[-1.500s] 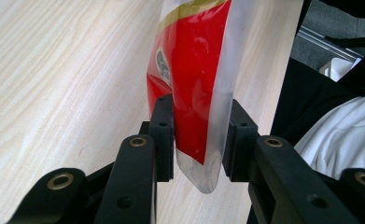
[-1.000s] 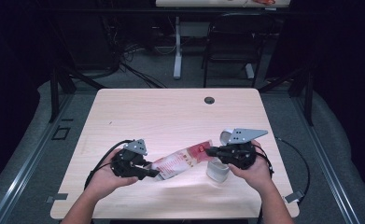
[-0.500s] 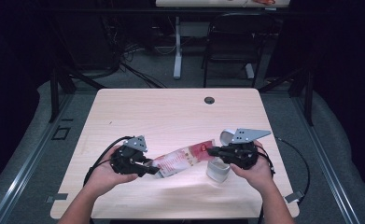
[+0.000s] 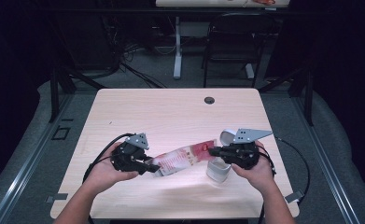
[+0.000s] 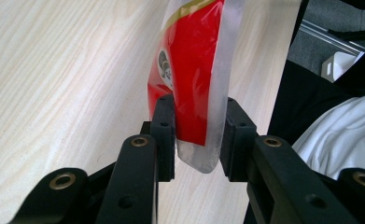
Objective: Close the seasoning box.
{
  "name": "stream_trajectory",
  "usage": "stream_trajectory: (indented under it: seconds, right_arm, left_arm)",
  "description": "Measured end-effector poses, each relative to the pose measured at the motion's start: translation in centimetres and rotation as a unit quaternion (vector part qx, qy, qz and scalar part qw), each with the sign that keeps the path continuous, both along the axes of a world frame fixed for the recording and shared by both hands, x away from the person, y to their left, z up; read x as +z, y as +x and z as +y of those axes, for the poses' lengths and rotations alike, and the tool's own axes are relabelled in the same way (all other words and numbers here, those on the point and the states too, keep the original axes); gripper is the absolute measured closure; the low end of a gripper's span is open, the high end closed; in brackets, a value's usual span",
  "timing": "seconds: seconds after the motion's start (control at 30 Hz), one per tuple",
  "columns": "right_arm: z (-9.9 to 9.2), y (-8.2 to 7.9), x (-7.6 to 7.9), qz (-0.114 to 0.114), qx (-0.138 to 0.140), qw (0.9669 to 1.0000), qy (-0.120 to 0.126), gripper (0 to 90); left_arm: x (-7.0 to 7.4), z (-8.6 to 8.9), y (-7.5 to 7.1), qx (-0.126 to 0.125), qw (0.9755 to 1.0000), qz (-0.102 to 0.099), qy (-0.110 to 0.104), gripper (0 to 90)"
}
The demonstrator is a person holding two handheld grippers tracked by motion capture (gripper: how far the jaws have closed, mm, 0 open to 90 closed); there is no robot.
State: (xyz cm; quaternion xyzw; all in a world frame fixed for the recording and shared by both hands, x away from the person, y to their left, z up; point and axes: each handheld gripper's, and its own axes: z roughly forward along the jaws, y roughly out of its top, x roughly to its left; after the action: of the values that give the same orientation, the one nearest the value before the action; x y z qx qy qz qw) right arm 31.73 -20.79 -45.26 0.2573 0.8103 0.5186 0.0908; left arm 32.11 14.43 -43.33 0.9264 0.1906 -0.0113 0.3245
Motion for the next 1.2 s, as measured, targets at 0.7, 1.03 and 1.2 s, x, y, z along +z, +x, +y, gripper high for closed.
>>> stream_trajectory:
  seconds: [0.7,1.03,1.2]
  right_arm:
    - [-0.6,0.0,-0.1,0.003,-0.006,1.0,0.003,87.1]
    - [-0.9,0.0,-0.1,0.006,-0.011,0.9999,0.004,87.0]
    - [-1.1,0.0,-0.2,0.008,-0.014,0.9999,0.004,86.5]
  left_arm:
    - [1.9,-0.8,0.4,-0.007,0.9996,-0.006,0.026,71.4]
    - [3.0,-1.4,0.6,-0.014,0.9992,-0.011,0.036,71.6]
    - [3.6,-1.7,0.8,-0.016,0.999,-0.01,0.04,71.7]
